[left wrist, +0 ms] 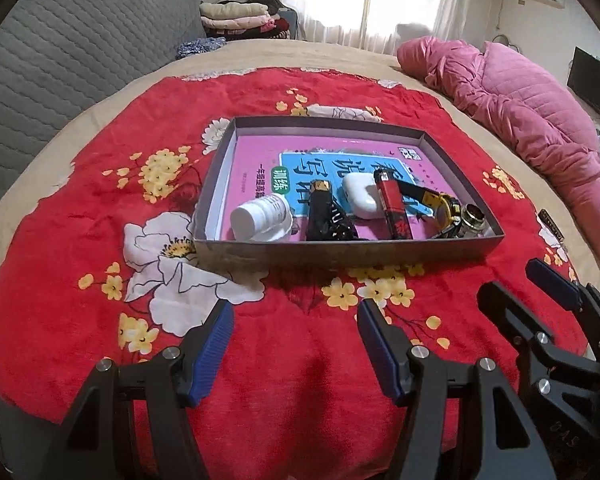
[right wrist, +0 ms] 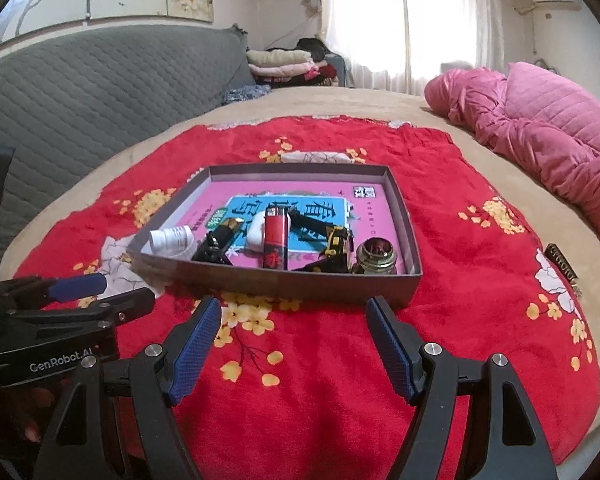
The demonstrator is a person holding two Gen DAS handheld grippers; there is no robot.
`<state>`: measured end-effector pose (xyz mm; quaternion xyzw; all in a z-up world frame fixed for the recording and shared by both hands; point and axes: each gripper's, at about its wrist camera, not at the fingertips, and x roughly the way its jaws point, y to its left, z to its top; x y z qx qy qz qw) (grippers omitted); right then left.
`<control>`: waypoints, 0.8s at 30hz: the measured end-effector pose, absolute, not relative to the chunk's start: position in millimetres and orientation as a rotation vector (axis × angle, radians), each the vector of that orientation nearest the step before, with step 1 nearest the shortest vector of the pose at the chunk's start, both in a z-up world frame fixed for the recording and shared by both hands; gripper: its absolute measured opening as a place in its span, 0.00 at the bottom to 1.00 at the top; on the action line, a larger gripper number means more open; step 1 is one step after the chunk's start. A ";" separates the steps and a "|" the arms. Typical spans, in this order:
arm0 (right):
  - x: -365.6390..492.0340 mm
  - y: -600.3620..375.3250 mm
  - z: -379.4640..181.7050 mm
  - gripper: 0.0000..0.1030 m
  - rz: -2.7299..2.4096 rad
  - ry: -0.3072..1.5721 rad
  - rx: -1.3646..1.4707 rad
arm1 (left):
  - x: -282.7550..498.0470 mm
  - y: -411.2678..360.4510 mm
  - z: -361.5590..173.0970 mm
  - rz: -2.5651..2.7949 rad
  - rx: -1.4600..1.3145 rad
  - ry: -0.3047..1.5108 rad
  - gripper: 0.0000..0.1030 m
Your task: Organize rigid objects
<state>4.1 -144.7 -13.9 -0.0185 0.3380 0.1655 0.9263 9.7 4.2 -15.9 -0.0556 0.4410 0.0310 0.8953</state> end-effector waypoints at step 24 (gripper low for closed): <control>12.9 -147.0 -23.0 0.74 0.329 0.695 -0.029 | 14.6 10.5 -24.8 0.082 -0.140 0.925 0.61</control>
